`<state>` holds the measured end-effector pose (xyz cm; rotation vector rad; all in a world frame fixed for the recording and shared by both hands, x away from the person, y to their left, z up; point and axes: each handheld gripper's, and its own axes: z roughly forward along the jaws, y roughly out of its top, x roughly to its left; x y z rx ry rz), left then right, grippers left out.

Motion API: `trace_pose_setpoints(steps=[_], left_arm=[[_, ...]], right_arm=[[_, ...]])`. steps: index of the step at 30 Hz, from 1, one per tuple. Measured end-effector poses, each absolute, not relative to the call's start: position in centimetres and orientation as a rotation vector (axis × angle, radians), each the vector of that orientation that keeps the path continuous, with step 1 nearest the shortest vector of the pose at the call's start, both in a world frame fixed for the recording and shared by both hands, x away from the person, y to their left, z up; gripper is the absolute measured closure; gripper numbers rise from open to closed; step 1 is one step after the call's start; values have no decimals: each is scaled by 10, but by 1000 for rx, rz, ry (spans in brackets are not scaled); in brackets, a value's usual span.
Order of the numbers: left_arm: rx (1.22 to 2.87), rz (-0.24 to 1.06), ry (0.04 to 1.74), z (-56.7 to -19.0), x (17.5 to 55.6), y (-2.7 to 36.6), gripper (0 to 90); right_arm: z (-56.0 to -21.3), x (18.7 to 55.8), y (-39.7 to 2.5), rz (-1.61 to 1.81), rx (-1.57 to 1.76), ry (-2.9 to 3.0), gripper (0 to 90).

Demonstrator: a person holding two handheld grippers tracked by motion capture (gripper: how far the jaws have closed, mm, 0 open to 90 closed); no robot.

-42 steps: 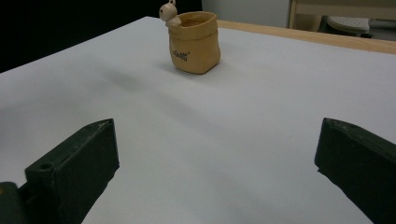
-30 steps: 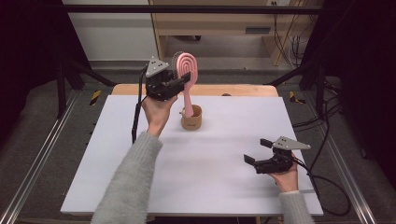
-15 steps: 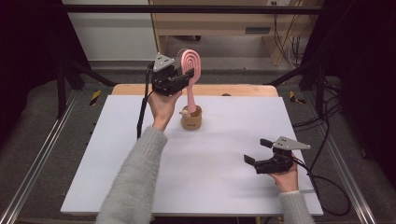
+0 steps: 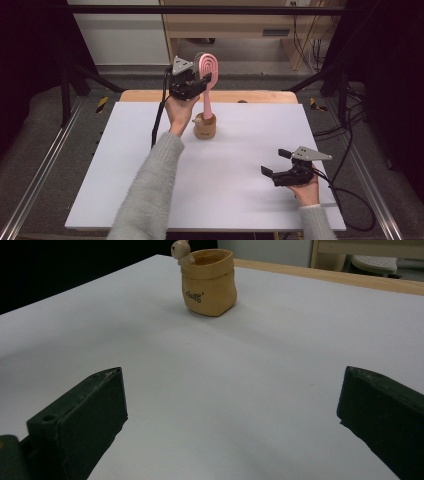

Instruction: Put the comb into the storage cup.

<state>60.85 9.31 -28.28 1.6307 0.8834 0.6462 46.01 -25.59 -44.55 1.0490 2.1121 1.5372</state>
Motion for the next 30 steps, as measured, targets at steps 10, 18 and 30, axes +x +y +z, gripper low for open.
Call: trace_pose_setpoints(steps=[10, 18, 30], left_arm=[[1641, 644, 889, -291, 618, 89, 635], [1660, 652, 893, -298, 623, 87, 635], [1690, 652, 895, -311, 628, 85, 635]], right_arm=[[-446, 460, -256, 1538, 1049, 2111, 0], [-446, 460, -256, 1537, 1047, 2111, 0], [-446, 460, -256, 1535, 1048, 2113, 0]])
